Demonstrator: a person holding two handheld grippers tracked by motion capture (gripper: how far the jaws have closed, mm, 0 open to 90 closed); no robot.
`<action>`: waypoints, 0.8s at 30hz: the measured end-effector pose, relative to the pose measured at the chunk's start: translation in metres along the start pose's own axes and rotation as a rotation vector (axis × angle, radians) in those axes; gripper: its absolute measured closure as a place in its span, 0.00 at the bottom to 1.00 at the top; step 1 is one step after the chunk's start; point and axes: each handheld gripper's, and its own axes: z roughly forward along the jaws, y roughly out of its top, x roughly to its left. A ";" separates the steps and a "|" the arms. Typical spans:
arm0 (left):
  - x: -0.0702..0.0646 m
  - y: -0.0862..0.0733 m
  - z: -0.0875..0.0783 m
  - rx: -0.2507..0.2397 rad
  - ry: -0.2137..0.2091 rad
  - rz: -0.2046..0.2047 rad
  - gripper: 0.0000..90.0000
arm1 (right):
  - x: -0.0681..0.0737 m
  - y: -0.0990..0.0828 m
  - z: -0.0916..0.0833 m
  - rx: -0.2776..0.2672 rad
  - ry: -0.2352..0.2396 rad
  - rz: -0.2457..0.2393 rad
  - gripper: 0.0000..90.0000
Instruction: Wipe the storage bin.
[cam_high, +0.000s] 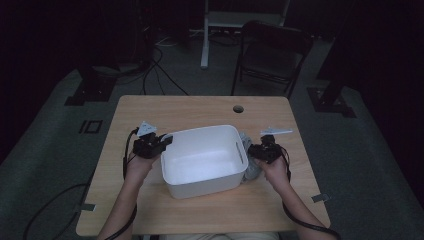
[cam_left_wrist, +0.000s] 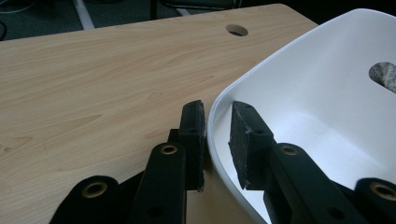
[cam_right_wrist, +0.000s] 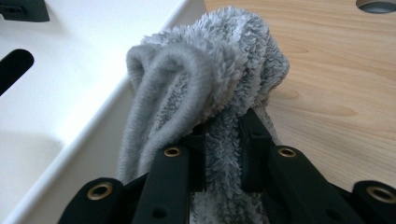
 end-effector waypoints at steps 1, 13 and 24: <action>0.000 0.000 0.000 -0.001 -0.003 0.000 0.84 | -0.001 0.002 -0.002 -0.008 0.004 0.008 0.85; -0.002 0.001 0.002 -0.001 0.003 -0.003 0.84 | -0.003 0.017 -0.003 -0.062 0.027 0.016 0.85; -0.001 0.001 0.002 0.001 -0.009 -0.001 0.84 | -0.006 0.034 -0.008 -0.062 0.026 0.024 0.85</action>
